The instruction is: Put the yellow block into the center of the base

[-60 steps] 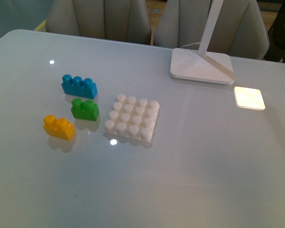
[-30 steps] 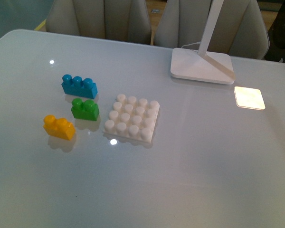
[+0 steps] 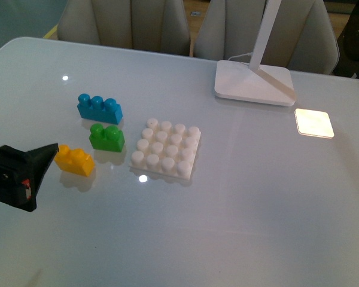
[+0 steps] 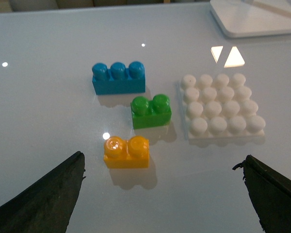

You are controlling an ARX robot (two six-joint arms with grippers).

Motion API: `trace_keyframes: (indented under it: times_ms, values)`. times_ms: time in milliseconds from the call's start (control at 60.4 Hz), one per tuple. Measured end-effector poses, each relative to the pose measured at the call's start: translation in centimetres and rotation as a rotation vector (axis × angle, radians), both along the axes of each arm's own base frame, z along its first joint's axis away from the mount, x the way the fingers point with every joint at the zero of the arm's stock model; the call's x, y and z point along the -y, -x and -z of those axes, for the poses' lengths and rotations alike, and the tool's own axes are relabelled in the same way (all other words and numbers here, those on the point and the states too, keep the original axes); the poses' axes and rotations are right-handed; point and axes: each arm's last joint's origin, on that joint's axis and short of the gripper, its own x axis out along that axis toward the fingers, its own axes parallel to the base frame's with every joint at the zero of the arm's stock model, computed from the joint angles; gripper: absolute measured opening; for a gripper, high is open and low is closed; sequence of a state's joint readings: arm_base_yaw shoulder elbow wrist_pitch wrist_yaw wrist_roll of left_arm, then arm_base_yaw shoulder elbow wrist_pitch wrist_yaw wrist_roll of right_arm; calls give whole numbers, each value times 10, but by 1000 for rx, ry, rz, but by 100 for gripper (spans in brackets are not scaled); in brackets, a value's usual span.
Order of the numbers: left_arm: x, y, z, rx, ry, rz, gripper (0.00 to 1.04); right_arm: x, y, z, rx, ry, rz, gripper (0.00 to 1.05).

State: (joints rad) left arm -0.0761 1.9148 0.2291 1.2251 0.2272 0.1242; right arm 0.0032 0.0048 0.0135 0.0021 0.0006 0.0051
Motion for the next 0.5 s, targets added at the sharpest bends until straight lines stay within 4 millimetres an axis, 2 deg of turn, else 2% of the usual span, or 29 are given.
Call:
trace_keyframes:
  times_ms: [215,497]
  values:
    - [1,-18,30,-57,-27,17,97,0,0,0,0,0,0,96]
    - [15,-46,52,-70,-60,47,97,0,0,0,0,0,0,96]
